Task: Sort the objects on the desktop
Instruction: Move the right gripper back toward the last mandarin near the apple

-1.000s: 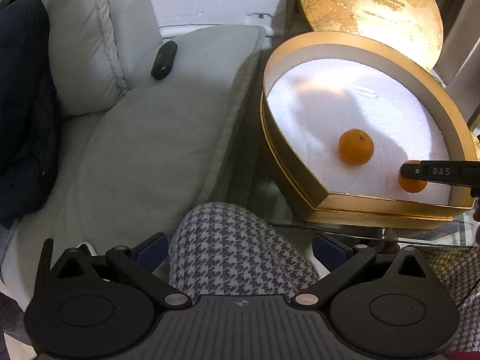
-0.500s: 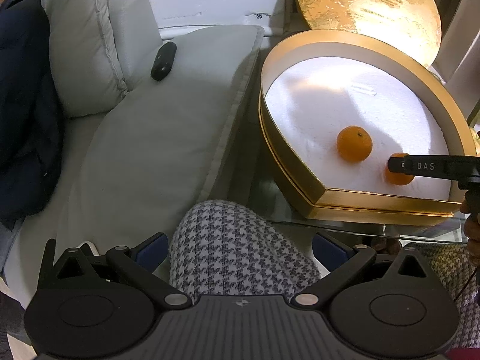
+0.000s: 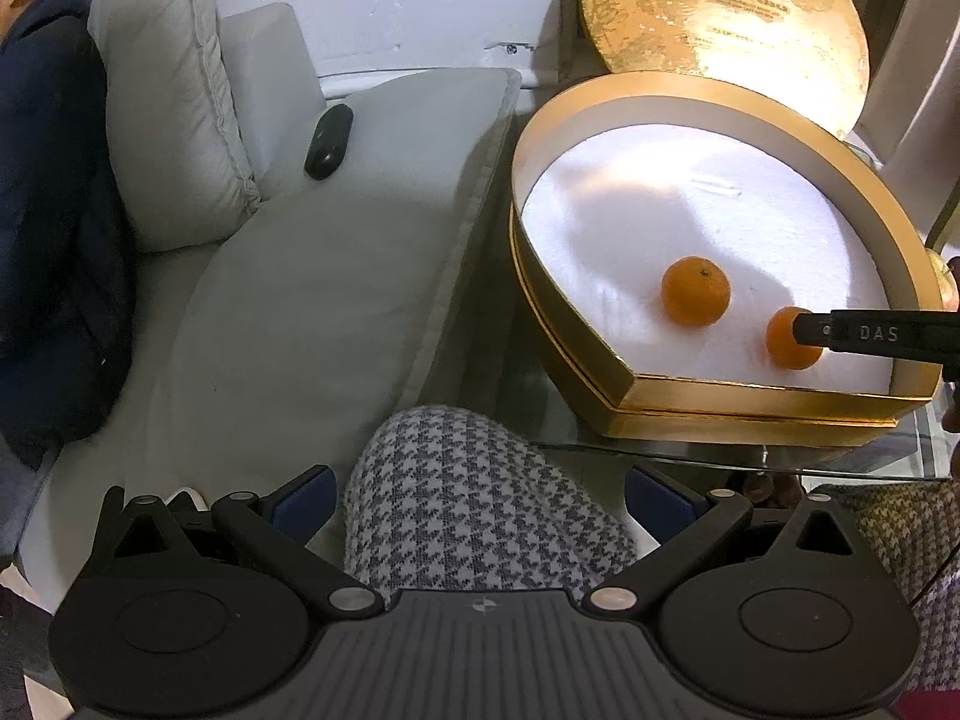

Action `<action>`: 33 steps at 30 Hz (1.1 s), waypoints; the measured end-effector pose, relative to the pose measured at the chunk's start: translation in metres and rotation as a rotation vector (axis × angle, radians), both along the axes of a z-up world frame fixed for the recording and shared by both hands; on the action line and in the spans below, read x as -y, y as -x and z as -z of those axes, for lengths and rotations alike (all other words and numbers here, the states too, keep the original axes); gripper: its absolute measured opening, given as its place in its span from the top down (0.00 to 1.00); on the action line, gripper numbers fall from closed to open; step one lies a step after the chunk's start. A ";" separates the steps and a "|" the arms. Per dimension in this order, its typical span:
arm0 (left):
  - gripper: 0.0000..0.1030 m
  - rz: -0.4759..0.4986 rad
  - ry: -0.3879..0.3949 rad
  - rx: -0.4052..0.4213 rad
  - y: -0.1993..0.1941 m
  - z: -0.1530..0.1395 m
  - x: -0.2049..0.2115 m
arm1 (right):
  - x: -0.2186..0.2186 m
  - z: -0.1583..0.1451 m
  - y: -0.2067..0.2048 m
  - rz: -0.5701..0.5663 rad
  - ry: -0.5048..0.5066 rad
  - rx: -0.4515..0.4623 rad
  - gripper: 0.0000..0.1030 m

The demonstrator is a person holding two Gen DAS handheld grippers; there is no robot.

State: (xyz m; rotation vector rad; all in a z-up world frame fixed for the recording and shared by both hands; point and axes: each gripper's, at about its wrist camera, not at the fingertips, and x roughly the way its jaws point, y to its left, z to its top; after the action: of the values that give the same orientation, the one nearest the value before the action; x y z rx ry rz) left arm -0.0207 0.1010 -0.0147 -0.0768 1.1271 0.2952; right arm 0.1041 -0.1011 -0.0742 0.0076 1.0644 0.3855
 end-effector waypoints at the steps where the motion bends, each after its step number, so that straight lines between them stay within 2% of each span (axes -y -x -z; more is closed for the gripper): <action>1: 0.01 0.003 -0.004 0.001 0.001 -0.001 0.001 | 0.002 -0.002 0.002 0.003 -0.003 0.000 0.45; 12: 0.01 0.033 -0.048 0.009 0.003 -0.010 0.016 | 0.026 -0.023 0.025 0.047 -0.059 -0.015 0.45; 23: 0.01 0.110 -0.090 0.009 0.000 -0.017 0.047 | 0.059 -0.054 0.059 0.060 -0.131 0.031 0.44; 33: 0.01 0.195 -0.121 0.007 -0.007 -0.021 0.076 | 0.099 -0.054 0.074 0.132 -0.150 0.029 0.43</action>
State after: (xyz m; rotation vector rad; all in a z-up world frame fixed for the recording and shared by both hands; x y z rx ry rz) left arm -0.0132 0.0246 0.0059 0.1384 1.0983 0.1883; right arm 0.0299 -0.2000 -0.0206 0.2043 0.9984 0.3446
